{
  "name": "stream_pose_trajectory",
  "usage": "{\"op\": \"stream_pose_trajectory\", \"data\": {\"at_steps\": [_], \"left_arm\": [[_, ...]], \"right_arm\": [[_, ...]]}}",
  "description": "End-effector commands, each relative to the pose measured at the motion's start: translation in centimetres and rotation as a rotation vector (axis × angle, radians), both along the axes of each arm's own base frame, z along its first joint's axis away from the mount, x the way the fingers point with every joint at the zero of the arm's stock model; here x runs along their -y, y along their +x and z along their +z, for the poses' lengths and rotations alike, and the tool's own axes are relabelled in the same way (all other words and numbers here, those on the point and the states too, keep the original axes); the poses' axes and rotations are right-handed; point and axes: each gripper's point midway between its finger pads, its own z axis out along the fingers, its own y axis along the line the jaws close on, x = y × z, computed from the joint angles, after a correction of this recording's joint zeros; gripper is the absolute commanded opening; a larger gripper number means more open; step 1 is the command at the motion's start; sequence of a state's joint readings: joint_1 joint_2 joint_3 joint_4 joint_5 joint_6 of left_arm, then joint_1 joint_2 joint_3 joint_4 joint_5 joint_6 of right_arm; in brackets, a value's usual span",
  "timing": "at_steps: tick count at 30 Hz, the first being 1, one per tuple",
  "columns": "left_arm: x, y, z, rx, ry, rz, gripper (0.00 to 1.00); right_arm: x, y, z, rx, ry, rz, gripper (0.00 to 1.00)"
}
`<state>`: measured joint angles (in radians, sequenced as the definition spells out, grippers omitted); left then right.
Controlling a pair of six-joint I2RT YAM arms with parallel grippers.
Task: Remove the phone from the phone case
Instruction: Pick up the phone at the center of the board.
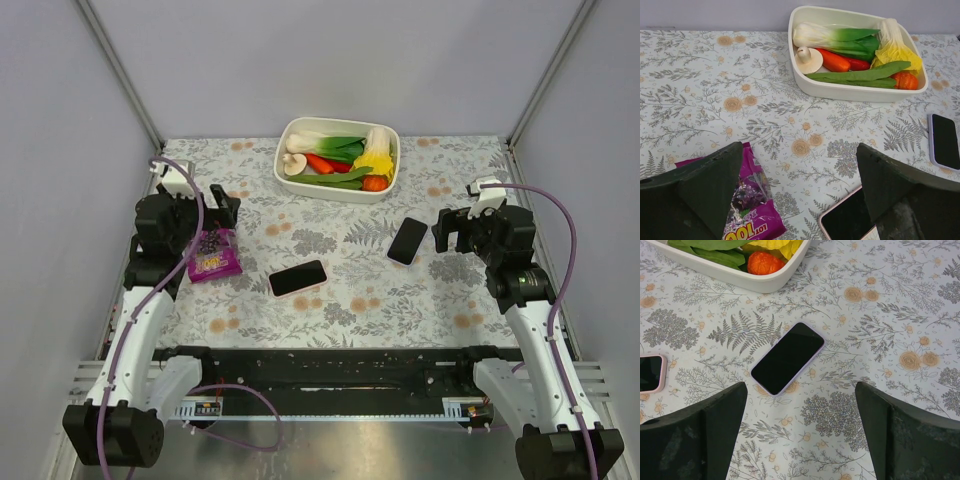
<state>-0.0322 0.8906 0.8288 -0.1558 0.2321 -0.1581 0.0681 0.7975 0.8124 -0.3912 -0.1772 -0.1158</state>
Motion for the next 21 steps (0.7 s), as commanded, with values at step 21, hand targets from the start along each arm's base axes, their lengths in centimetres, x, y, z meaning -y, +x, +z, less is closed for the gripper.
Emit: {"op": "stream_pose_trajectory", "data": {"at_steps": [21], "left_arm": [[-2.1, -0.4, 2.7, 0.082, 0.064, 0.090, 0.99]], "right_arm": [[1.7, 1.2, -0.5, -0.052, 0.007, -0.129, 0.99]]}}
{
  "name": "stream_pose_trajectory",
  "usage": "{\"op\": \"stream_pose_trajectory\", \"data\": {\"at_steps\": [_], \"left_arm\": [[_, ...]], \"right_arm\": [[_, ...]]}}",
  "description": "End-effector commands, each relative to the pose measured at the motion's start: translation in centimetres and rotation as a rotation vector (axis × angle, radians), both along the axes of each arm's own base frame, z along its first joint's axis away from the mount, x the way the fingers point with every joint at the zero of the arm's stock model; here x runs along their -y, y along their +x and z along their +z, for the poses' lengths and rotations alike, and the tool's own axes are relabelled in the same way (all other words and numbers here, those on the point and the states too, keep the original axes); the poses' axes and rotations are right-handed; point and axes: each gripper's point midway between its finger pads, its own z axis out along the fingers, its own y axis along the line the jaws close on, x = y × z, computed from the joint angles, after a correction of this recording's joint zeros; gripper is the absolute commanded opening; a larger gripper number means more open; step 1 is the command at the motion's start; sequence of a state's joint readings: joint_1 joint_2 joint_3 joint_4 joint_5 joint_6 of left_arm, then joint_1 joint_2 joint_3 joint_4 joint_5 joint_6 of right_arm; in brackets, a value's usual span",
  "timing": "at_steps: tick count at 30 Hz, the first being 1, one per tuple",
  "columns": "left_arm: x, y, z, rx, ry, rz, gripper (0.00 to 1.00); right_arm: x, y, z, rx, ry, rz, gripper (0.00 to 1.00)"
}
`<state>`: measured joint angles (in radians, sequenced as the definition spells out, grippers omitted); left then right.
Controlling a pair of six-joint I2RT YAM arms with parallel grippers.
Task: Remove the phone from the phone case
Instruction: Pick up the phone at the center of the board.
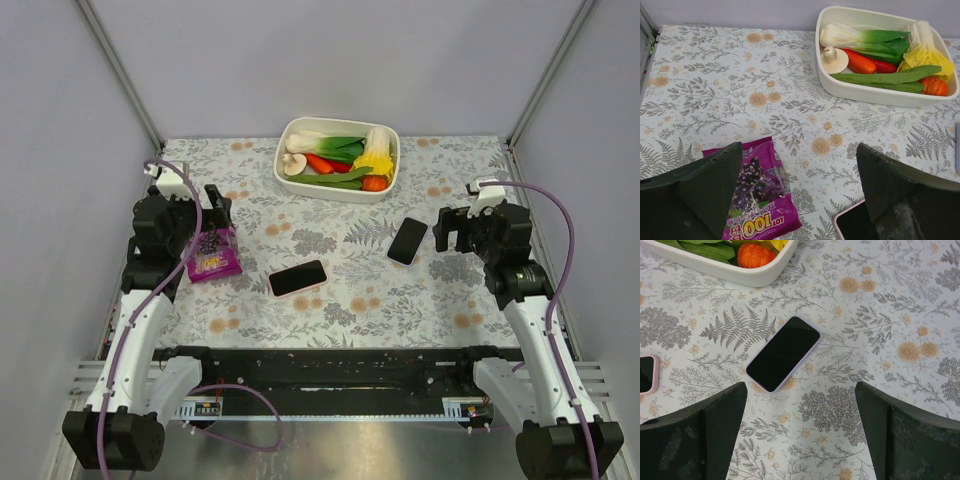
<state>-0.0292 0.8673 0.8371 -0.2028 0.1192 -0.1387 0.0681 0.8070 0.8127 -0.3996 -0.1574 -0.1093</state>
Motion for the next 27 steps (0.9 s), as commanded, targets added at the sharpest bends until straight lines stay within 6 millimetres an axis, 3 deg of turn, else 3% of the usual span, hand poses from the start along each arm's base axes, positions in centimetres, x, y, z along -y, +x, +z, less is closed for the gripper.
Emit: {"op": "stream_pose_trajectory", "data": {"at_steps": [1, 6, 14, 20, 27], "left_arm": [[0.2, -0.1, 2.6, 0.087, 0.023, -0.027, 0.99], [0.6, 0.2, 2.3, 0.082, 0.008, -0.043, 0.99], [0.9, 0.5, 1.4, 0.062, 0.000, -0.064, 0.99], [1.0, 0.5, 1.5, 0.061, -0.003, -0.066, 0.99], [1.0, 0.5, 1.4, 0.056, -0.001, -0.065, 0.99]], "right_arm": [[1.7, 1.4, -0.6, -0.055, 0.019, -0.137, 0.99], [2.4, 2.9, -3.8, -0.177, 0.065, -0.248, 0.99], [1.6, 4.6, -9.3, -0.415, 0.082, -0.282, 0.99], [-0.5, 5.5, -12.7, -0.603, 0.036, -0.234, 0.99], [-4.5, 5.5, -14.7, -0.765, 0.102, -0.129, 0.99]]}}
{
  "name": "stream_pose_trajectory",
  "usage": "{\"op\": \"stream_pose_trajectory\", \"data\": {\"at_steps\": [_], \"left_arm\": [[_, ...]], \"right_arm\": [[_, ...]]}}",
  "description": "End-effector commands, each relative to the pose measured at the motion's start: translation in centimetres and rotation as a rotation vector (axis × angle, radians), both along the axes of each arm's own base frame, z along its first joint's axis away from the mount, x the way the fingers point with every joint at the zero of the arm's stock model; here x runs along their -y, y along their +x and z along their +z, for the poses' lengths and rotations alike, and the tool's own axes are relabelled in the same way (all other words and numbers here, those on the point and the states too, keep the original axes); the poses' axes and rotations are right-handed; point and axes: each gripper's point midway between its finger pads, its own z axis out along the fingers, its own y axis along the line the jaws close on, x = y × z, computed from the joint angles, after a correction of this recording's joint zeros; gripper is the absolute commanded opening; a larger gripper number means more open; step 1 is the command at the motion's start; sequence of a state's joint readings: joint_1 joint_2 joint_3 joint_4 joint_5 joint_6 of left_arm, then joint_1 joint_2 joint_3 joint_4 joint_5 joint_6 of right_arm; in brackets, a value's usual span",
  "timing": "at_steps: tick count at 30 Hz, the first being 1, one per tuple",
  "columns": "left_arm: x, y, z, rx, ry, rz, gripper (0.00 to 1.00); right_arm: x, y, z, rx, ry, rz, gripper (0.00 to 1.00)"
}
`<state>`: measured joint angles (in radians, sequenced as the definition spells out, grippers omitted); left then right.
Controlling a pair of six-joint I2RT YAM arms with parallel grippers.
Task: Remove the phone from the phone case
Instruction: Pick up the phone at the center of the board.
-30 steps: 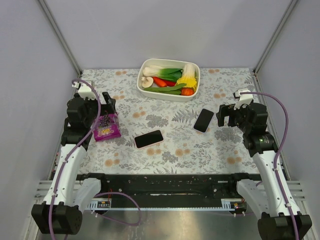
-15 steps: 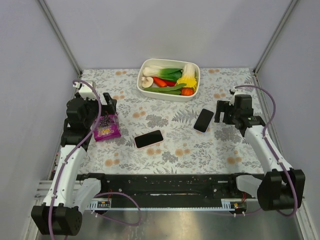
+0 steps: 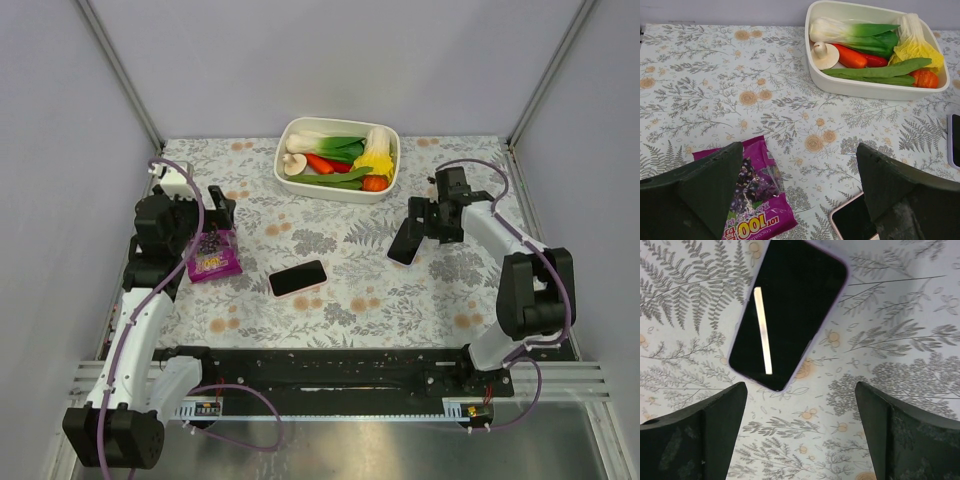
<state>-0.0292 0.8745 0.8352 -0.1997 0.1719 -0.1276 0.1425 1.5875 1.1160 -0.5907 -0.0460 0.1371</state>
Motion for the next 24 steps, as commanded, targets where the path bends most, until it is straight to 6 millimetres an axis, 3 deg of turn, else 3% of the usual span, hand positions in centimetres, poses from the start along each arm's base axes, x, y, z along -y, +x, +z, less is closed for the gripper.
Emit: {"op": "stream_pose_trajectory", "data": {"at_steps": [1, 9, 24], "left_arm": [[0.1, 0.6, 1.6, 0.056, -0.001, -0.011, 0.99], [0.2, 1.1, 1.1, 0.028, -0.002, -0.014, 0.99], [0.1, 1.4, 0.5, 0.006, 0.000, -0.009, 0.99]], "right_arm": [[-2.7, -0.3, -0.1, -0.080, 0.090, 0.028, 0.99], [-5.1, -0.4, -2.4, -0.170, 0.141, 0.040, 0.97], [-5.7, -0.2, -4.8, -0.222, 0.089, 0.013, 0.98]]}}
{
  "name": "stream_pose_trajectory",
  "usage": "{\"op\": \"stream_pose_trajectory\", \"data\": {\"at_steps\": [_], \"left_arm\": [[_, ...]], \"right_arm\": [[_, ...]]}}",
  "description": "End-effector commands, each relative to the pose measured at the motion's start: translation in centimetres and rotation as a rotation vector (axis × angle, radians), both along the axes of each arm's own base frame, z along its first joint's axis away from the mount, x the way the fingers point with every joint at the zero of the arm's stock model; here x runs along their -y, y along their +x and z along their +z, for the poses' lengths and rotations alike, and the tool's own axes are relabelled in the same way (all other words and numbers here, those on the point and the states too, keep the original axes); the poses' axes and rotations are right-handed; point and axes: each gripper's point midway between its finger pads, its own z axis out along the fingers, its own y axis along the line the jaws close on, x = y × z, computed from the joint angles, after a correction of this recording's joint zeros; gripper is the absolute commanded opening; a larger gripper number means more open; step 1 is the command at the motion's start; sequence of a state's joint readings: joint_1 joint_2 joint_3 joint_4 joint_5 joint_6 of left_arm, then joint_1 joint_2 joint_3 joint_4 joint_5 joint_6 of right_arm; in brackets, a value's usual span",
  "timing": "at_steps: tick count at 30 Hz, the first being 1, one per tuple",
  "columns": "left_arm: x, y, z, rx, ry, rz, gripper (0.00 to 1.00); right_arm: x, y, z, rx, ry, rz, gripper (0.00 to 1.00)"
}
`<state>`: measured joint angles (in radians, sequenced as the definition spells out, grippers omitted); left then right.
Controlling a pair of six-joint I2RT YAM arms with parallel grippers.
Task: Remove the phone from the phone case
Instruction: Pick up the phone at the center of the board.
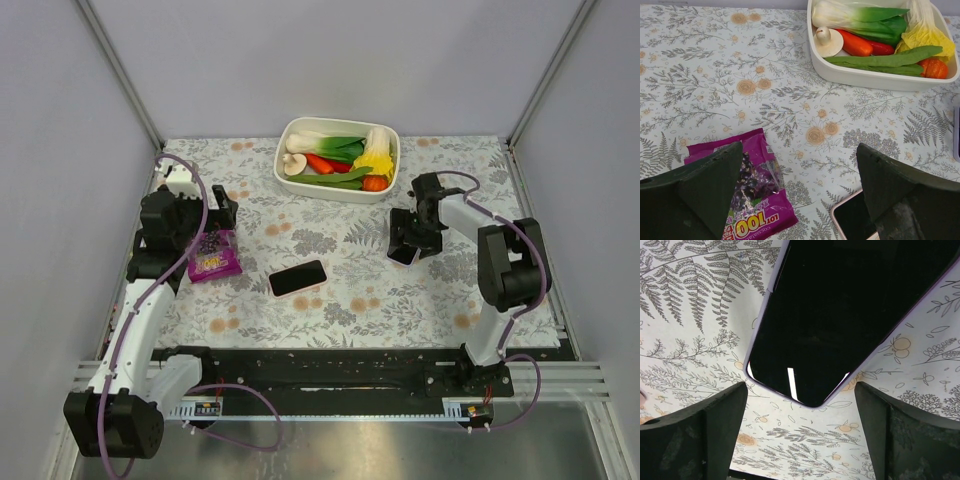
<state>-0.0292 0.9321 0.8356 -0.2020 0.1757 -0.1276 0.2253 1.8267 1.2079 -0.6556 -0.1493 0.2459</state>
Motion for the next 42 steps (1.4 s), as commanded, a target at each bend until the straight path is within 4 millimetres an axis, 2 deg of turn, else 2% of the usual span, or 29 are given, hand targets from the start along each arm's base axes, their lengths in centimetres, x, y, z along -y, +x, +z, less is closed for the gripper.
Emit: {"op": "stream_pose_trajectory", "data": {"at_steps": [1, 7, 22, 30, 32, 37, 42], "left_arm": [[0.0, 0.6, 2.4, 0.066, -0.002, -0.004, 0.99], [0.0, 0.5, 2.1, 0.060, -0.002, -0.002, 0.99], [0.3, -0.1, 2.9, 0.062, -0.024, -0.014, 0.99], [0.6, -0.1, 2.9, 0.034, -0.039, -0.025, 0.99], [0.6, 0.1, 2.9, 0.033, -0.038, -0.024, 0.99], [1.0, 0.3, 2.6, 0.015, -0.050, -0.037, 0.99], [1.0, 0.6, 2.6, 0.011, -0.055, -0.038, 0.99]], "right_arm": [[-0.7, 1.1, 0.5, 0.023, -0.004, -0.016, 0.98], [-0.7, 1.8, 0.4, 0.018, -0.030, -0.033, 1.00], [-0.5, 2.6, 0.1, -0.022, -0.159, -0.028, 1.00], [-0.2, 1.4, 0.0, -0.095, -0.172, 0.005, 1.00], [-0.8, 0.8, -0.1, -0.110, -0.140, 0.018, 1.00], [-0.5, -0.7, -0.2, -0.166, -0.144, 0.056, 1.00], [-1.1, -0.6, 0.0, -0.169, -0.118, 0.085, 1.00]]}}
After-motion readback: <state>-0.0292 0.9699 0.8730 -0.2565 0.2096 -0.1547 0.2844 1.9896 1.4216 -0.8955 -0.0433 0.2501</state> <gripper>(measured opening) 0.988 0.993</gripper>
